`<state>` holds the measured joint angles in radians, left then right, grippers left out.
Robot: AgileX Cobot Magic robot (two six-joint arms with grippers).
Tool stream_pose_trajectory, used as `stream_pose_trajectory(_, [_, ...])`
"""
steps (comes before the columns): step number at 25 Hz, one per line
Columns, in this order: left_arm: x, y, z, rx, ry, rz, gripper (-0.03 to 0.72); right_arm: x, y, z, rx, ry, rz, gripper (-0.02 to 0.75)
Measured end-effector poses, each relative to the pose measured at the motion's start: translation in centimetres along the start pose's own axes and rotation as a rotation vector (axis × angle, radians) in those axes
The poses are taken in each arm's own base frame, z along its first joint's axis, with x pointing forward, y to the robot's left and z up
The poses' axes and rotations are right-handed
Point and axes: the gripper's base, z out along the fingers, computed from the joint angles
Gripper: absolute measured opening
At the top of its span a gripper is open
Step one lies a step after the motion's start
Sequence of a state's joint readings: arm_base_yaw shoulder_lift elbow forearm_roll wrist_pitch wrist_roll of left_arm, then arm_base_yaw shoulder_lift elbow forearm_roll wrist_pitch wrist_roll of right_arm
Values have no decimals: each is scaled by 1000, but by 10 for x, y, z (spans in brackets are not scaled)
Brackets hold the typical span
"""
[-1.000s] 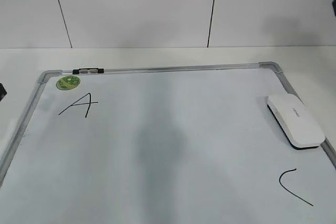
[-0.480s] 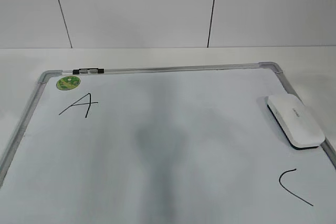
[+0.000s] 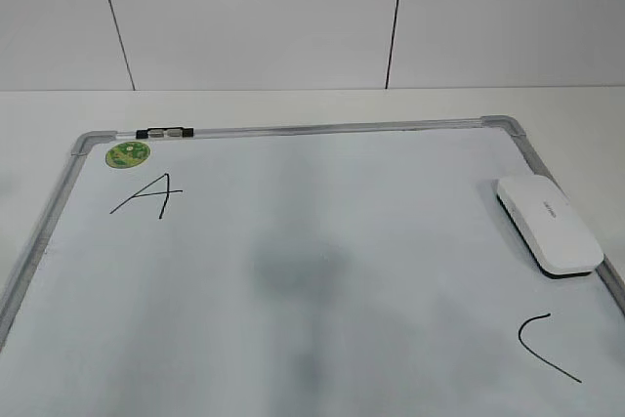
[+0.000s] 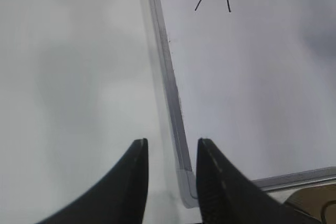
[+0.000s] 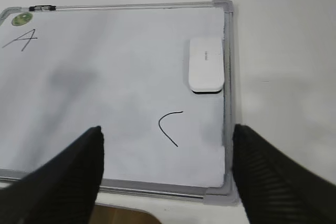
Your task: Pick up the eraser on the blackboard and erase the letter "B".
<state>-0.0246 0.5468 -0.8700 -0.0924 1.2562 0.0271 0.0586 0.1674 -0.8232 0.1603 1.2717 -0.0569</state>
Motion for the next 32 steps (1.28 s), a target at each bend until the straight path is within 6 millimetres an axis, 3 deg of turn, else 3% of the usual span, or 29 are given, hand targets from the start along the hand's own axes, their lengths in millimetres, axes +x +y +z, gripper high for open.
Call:
stream_pose_trajectory(3, [29, -1, -9, 0, -69, 7, 238, 19, -5, 4, 45, 2, -14, 585])
stream_pose_trajectory(9, [81, 0, -7, -5, -159, 16, 238, 55, -11, 30, 79, 78, -17, 585])
stream_pose_trajectory(14, [110, 2, 0, -18, -224, 25, 238, 64, -13, 41, 82, 80, -15, 585])
stream_pose_trajectory(32, [101, 4, 11, -33, -329, 25, 237, 64, -15, 51, 87, 38, -15, 585])
